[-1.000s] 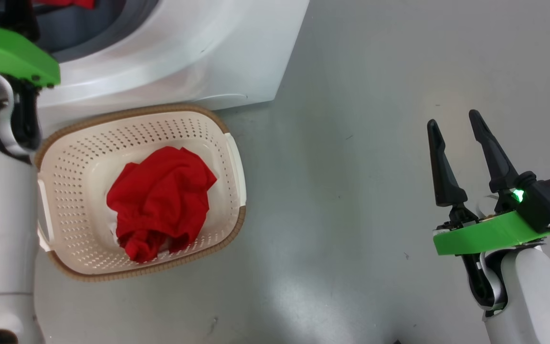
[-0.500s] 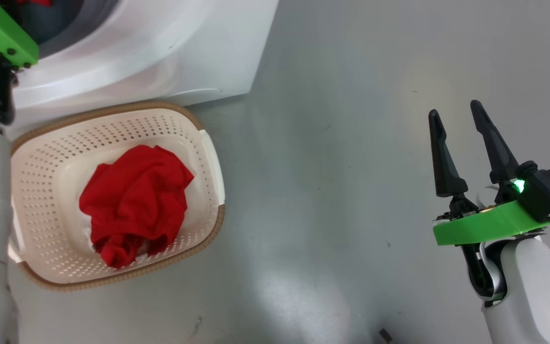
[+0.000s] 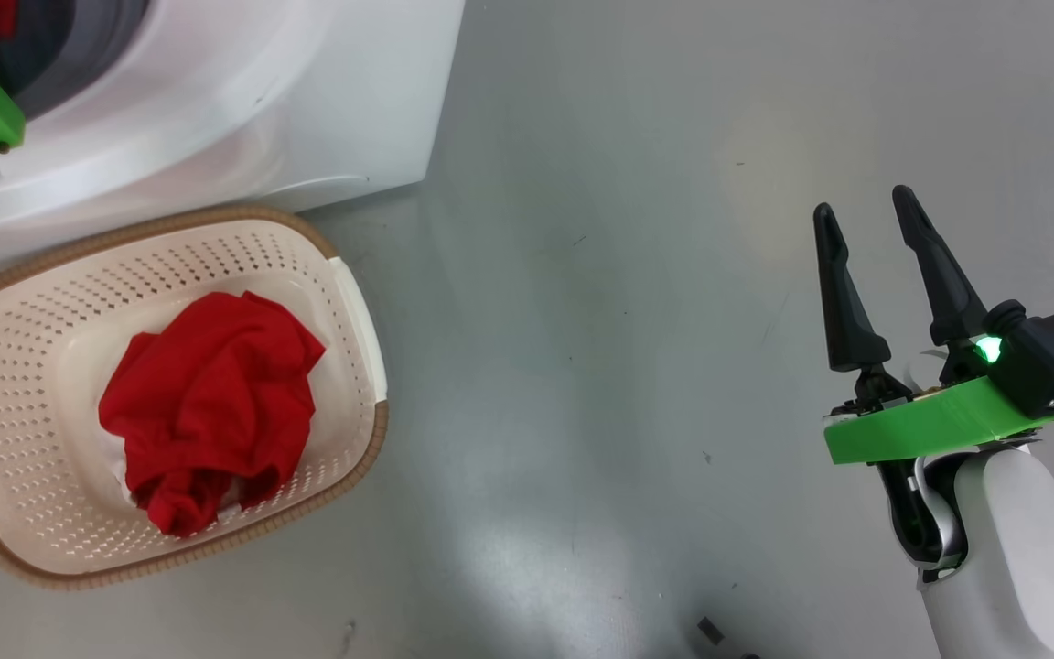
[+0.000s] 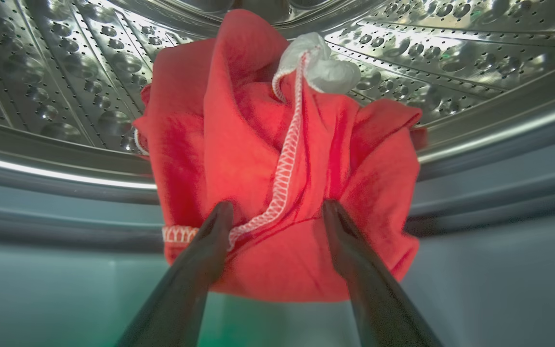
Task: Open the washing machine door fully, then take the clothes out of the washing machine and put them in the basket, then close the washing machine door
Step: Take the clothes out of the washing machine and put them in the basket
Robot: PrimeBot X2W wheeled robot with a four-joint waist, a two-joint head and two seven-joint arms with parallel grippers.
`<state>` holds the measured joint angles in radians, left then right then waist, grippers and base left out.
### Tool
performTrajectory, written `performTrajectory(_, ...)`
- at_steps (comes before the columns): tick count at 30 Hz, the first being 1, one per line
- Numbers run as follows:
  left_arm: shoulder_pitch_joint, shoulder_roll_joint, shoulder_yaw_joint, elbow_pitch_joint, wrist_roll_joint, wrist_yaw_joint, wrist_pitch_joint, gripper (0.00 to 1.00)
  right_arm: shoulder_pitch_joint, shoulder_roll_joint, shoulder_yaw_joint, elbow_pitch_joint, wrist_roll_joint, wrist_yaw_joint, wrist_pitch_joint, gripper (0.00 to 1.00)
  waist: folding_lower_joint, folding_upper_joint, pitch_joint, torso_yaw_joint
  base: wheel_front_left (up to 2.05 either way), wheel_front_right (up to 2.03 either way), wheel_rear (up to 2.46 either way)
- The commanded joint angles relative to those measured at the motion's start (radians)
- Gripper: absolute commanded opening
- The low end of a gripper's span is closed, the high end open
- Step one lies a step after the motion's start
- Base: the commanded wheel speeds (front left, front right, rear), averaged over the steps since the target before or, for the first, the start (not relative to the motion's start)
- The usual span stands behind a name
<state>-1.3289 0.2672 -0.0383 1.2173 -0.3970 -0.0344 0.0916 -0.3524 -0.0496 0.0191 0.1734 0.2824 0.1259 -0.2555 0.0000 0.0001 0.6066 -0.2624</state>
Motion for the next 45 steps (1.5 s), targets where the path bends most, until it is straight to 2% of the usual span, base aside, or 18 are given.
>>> performTrajectory(1, -0.012, 0.048, 0.003, -0.015, 0.003, 0.005, 0.004, 1.00, 0.013, -0.001, 0.023, -0.019, 0.006, 0.005, -0.006, 1.00, 0.0000, -0.0001, -0.001, -0.001, 0.00, 0.00, 0.00)
performTrajectory(5, -0.015, 0.053, -0.010, -0.001, 0.010, 0.011, 0.005, 1.00, 0.014, -0.001, 0.029, -0.018, 0.011, 0.005, -0.006, 1.00, 0.0000, -0.0001, -0.002, -0.004, 0.00, 0.00, 0.00)
performTrajectory(6, -0.015, 0.053, -0.013, 0.001, 0.012, 0.012, 0.002, 0.80, 0.014, -0.001, 0.030, -0.017, 0.013, 0.005, -0.006, 1.00, 0.0000, -0.0001, -0.002, -0.004, 0.00, 0.00, 0.00)
performTrajectory(7, -0.016, 0.053, -0.015, 0.003, 0.011, 0.012, -0.001, 0.48, 0.015, -0.001, 0.031, -0.017, 0.013, 0.005, -0.006, 1.00, 0.0000, -0.0001, -0.002, -0.004, 0.00, 0.00, 0.00)
performTrajectory(8, -0.015, 0.052, -0.017, 0.005, 0.012, 0.011, -0.003, 0.33, 0.015, -0.001, 0.032, -0.016, 0.014, 0.005, -0.006, 1.00, 0.0000, -0.0001, -0.002, -0.004, 0.00, 0.00, 0.00)
performTrajectory(9, -0.015, 0.050, -0.017, 0.008, 0.008, 0.005, -0.001, 0.00, 0.014, -0.001, 0.033, -0.016, 0.015, 0.005, -0.006, 1.00, 0.0000, -0.0001, -0.002, -0.004, 0.00, 0.00, 0.00)
performTrajectory(15, -0.020, 0.050, -0.033, 0.002, 0.015, 0.005, -0.046, 0.00, 0.008, -0.001, 0.029, -0.015, 0.013, 0.005, -0.006, 1.00, 0.0000, -0.0001, 0.006, 0.000, 0.00, 0.00, 0.00)
performTrajectory(27, 0.005, 0.042, -0.058, -0.052, 0.034, 0.027, -0.266, 0.00, 0.005, -0.001, 0.015, -0.020, 0.008, 0.005, -0.006, 1.00, 0.0000, -0.0001, 0.005, 0.043, 0.00, 0.00, 0.00)
performTrajectory(33, 0.053, 0.027, -0.066, -0.092, 0.037, 0.027, -0.332, 0.00, 0.006, -0.001, 0.010, -0.023, 0.010, 0.005, -0.006, 1.00, 0.0000, -0.0001, -0.003, 0.079, 0.00, 0.00, 0.00)
performTrajectory(39, 0.109, 0.016, -0.054, -0.175, 0.032, 0.028, -0.351, 0.00, 0.007, -0.001, 0.013, -0.019, 0.018, 0.005, -0.006, 1.00, 0.0000, -0.0001, -0.018, 0.107, 0.00, 0.00, 0.00)
performTrajectory(45, 0.238, -0.007, -0.016, -0.396, 0.041, 0.039, -0.353, 0.00, 0.007, -0.001, 0.004, -0.021, 0.017, 0.005, -0.006, 1.00, 0.0000, -0.0001, -0.045, 0.134, 0.00, 0.00, 0.00)
